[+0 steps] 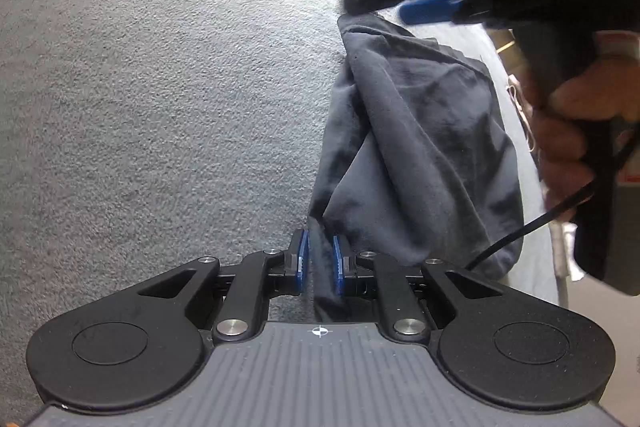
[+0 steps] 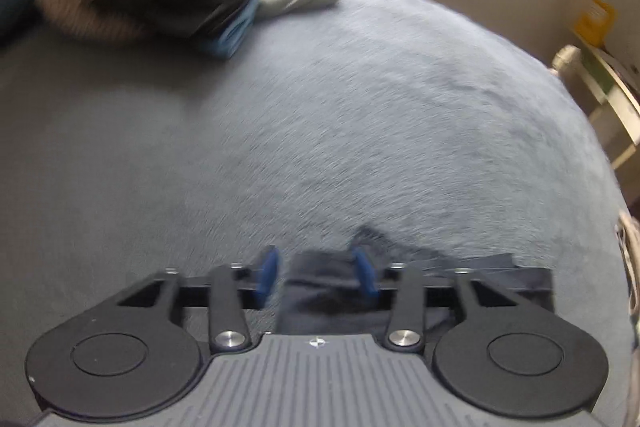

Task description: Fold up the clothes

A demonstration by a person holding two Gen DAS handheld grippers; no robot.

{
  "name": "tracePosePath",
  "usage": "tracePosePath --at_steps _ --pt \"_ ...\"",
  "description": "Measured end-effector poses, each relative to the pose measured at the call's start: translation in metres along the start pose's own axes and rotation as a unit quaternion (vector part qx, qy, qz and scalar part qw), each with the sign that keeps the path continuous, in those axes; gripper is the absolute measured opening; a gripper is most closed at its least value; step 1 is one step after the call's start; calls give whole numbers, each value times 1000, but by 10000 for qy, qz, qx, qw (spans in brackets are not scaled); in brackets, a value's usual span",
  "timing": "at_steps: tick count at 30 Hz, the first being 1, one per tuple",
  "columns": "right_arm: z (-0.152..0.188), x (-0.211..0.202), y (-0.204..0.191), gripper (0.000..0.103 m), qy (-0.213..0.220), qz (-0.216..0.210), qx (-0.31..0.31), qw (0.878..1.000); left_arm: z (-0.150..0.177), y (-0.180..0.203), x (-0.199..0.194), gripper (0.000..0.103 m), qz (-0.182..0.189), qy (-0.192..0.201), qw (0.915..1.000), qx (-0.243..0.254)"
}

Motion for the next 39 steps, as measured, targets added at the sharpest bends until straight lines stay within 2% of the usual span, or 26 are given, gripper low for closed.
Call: tracePosePath --at_steps 3,4,8,11,16,22,24,26,29,32,34,37,39 --pt "3 21 -14 48 -328 262 -290 9987 2 0 -2 12 22 -1 10000 14" --pt "4 26 -12 44 -386 393 -249 9982 3 0 -3 12 29 -1 10000 19" --pt "7 20 8 11 -297 423 389 9979 5 -1 -7 12 46 -12 10000 -6" --pt "8 7 23 7 -35 450 925 9947 4 -1 -9 12 68 -35 10000 -52" --pt "7 -12 44 7 397 550 1672 9836 3 -4 -13 12 109 -85 9998 -139" --pt "1 14 46 9 233 381 1807 9825 4 -6 -15 12 113 -121 9994 -297" --pt "5 23 48 17 213 120 2040 9787 4 -7 -18 12 99 -114 9993 -338" --pt "10 28 56 38 303 -175 2284 9729 6 -9 -22 15 93 -94 9991 -410" --pt "20 13 79 47 685 -358 2755 9582 8 -15 -31 23 89 -28 9976 -688" --pt "36 -14 115 47 1089 -389 3186 9408 8 -14 -44 31 1 239 9970 -735" --pt "53 -34 142 46 1297 -204 3301 9348 6 -12 -54 33 -95 464 9964 -699" --pt "86 -54 183 41 1360 78 3222 9368 -8 -21 -70 33 -251 776 9943 -684" --pt "104 -59 202 36 1301 100 3051 9433 -28 -12 -64 33 -307 933 9929 -666"
Point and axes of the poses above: each gripper's, at about its wrist camera, not at the fingertips, and x roughly the way its jaws point, y to its right, z to its underside, the point moved 1 cm from there along x, roughly the way its jaws point, and after that the axes turned 8 degrees about -x, right-handed, at the moved point
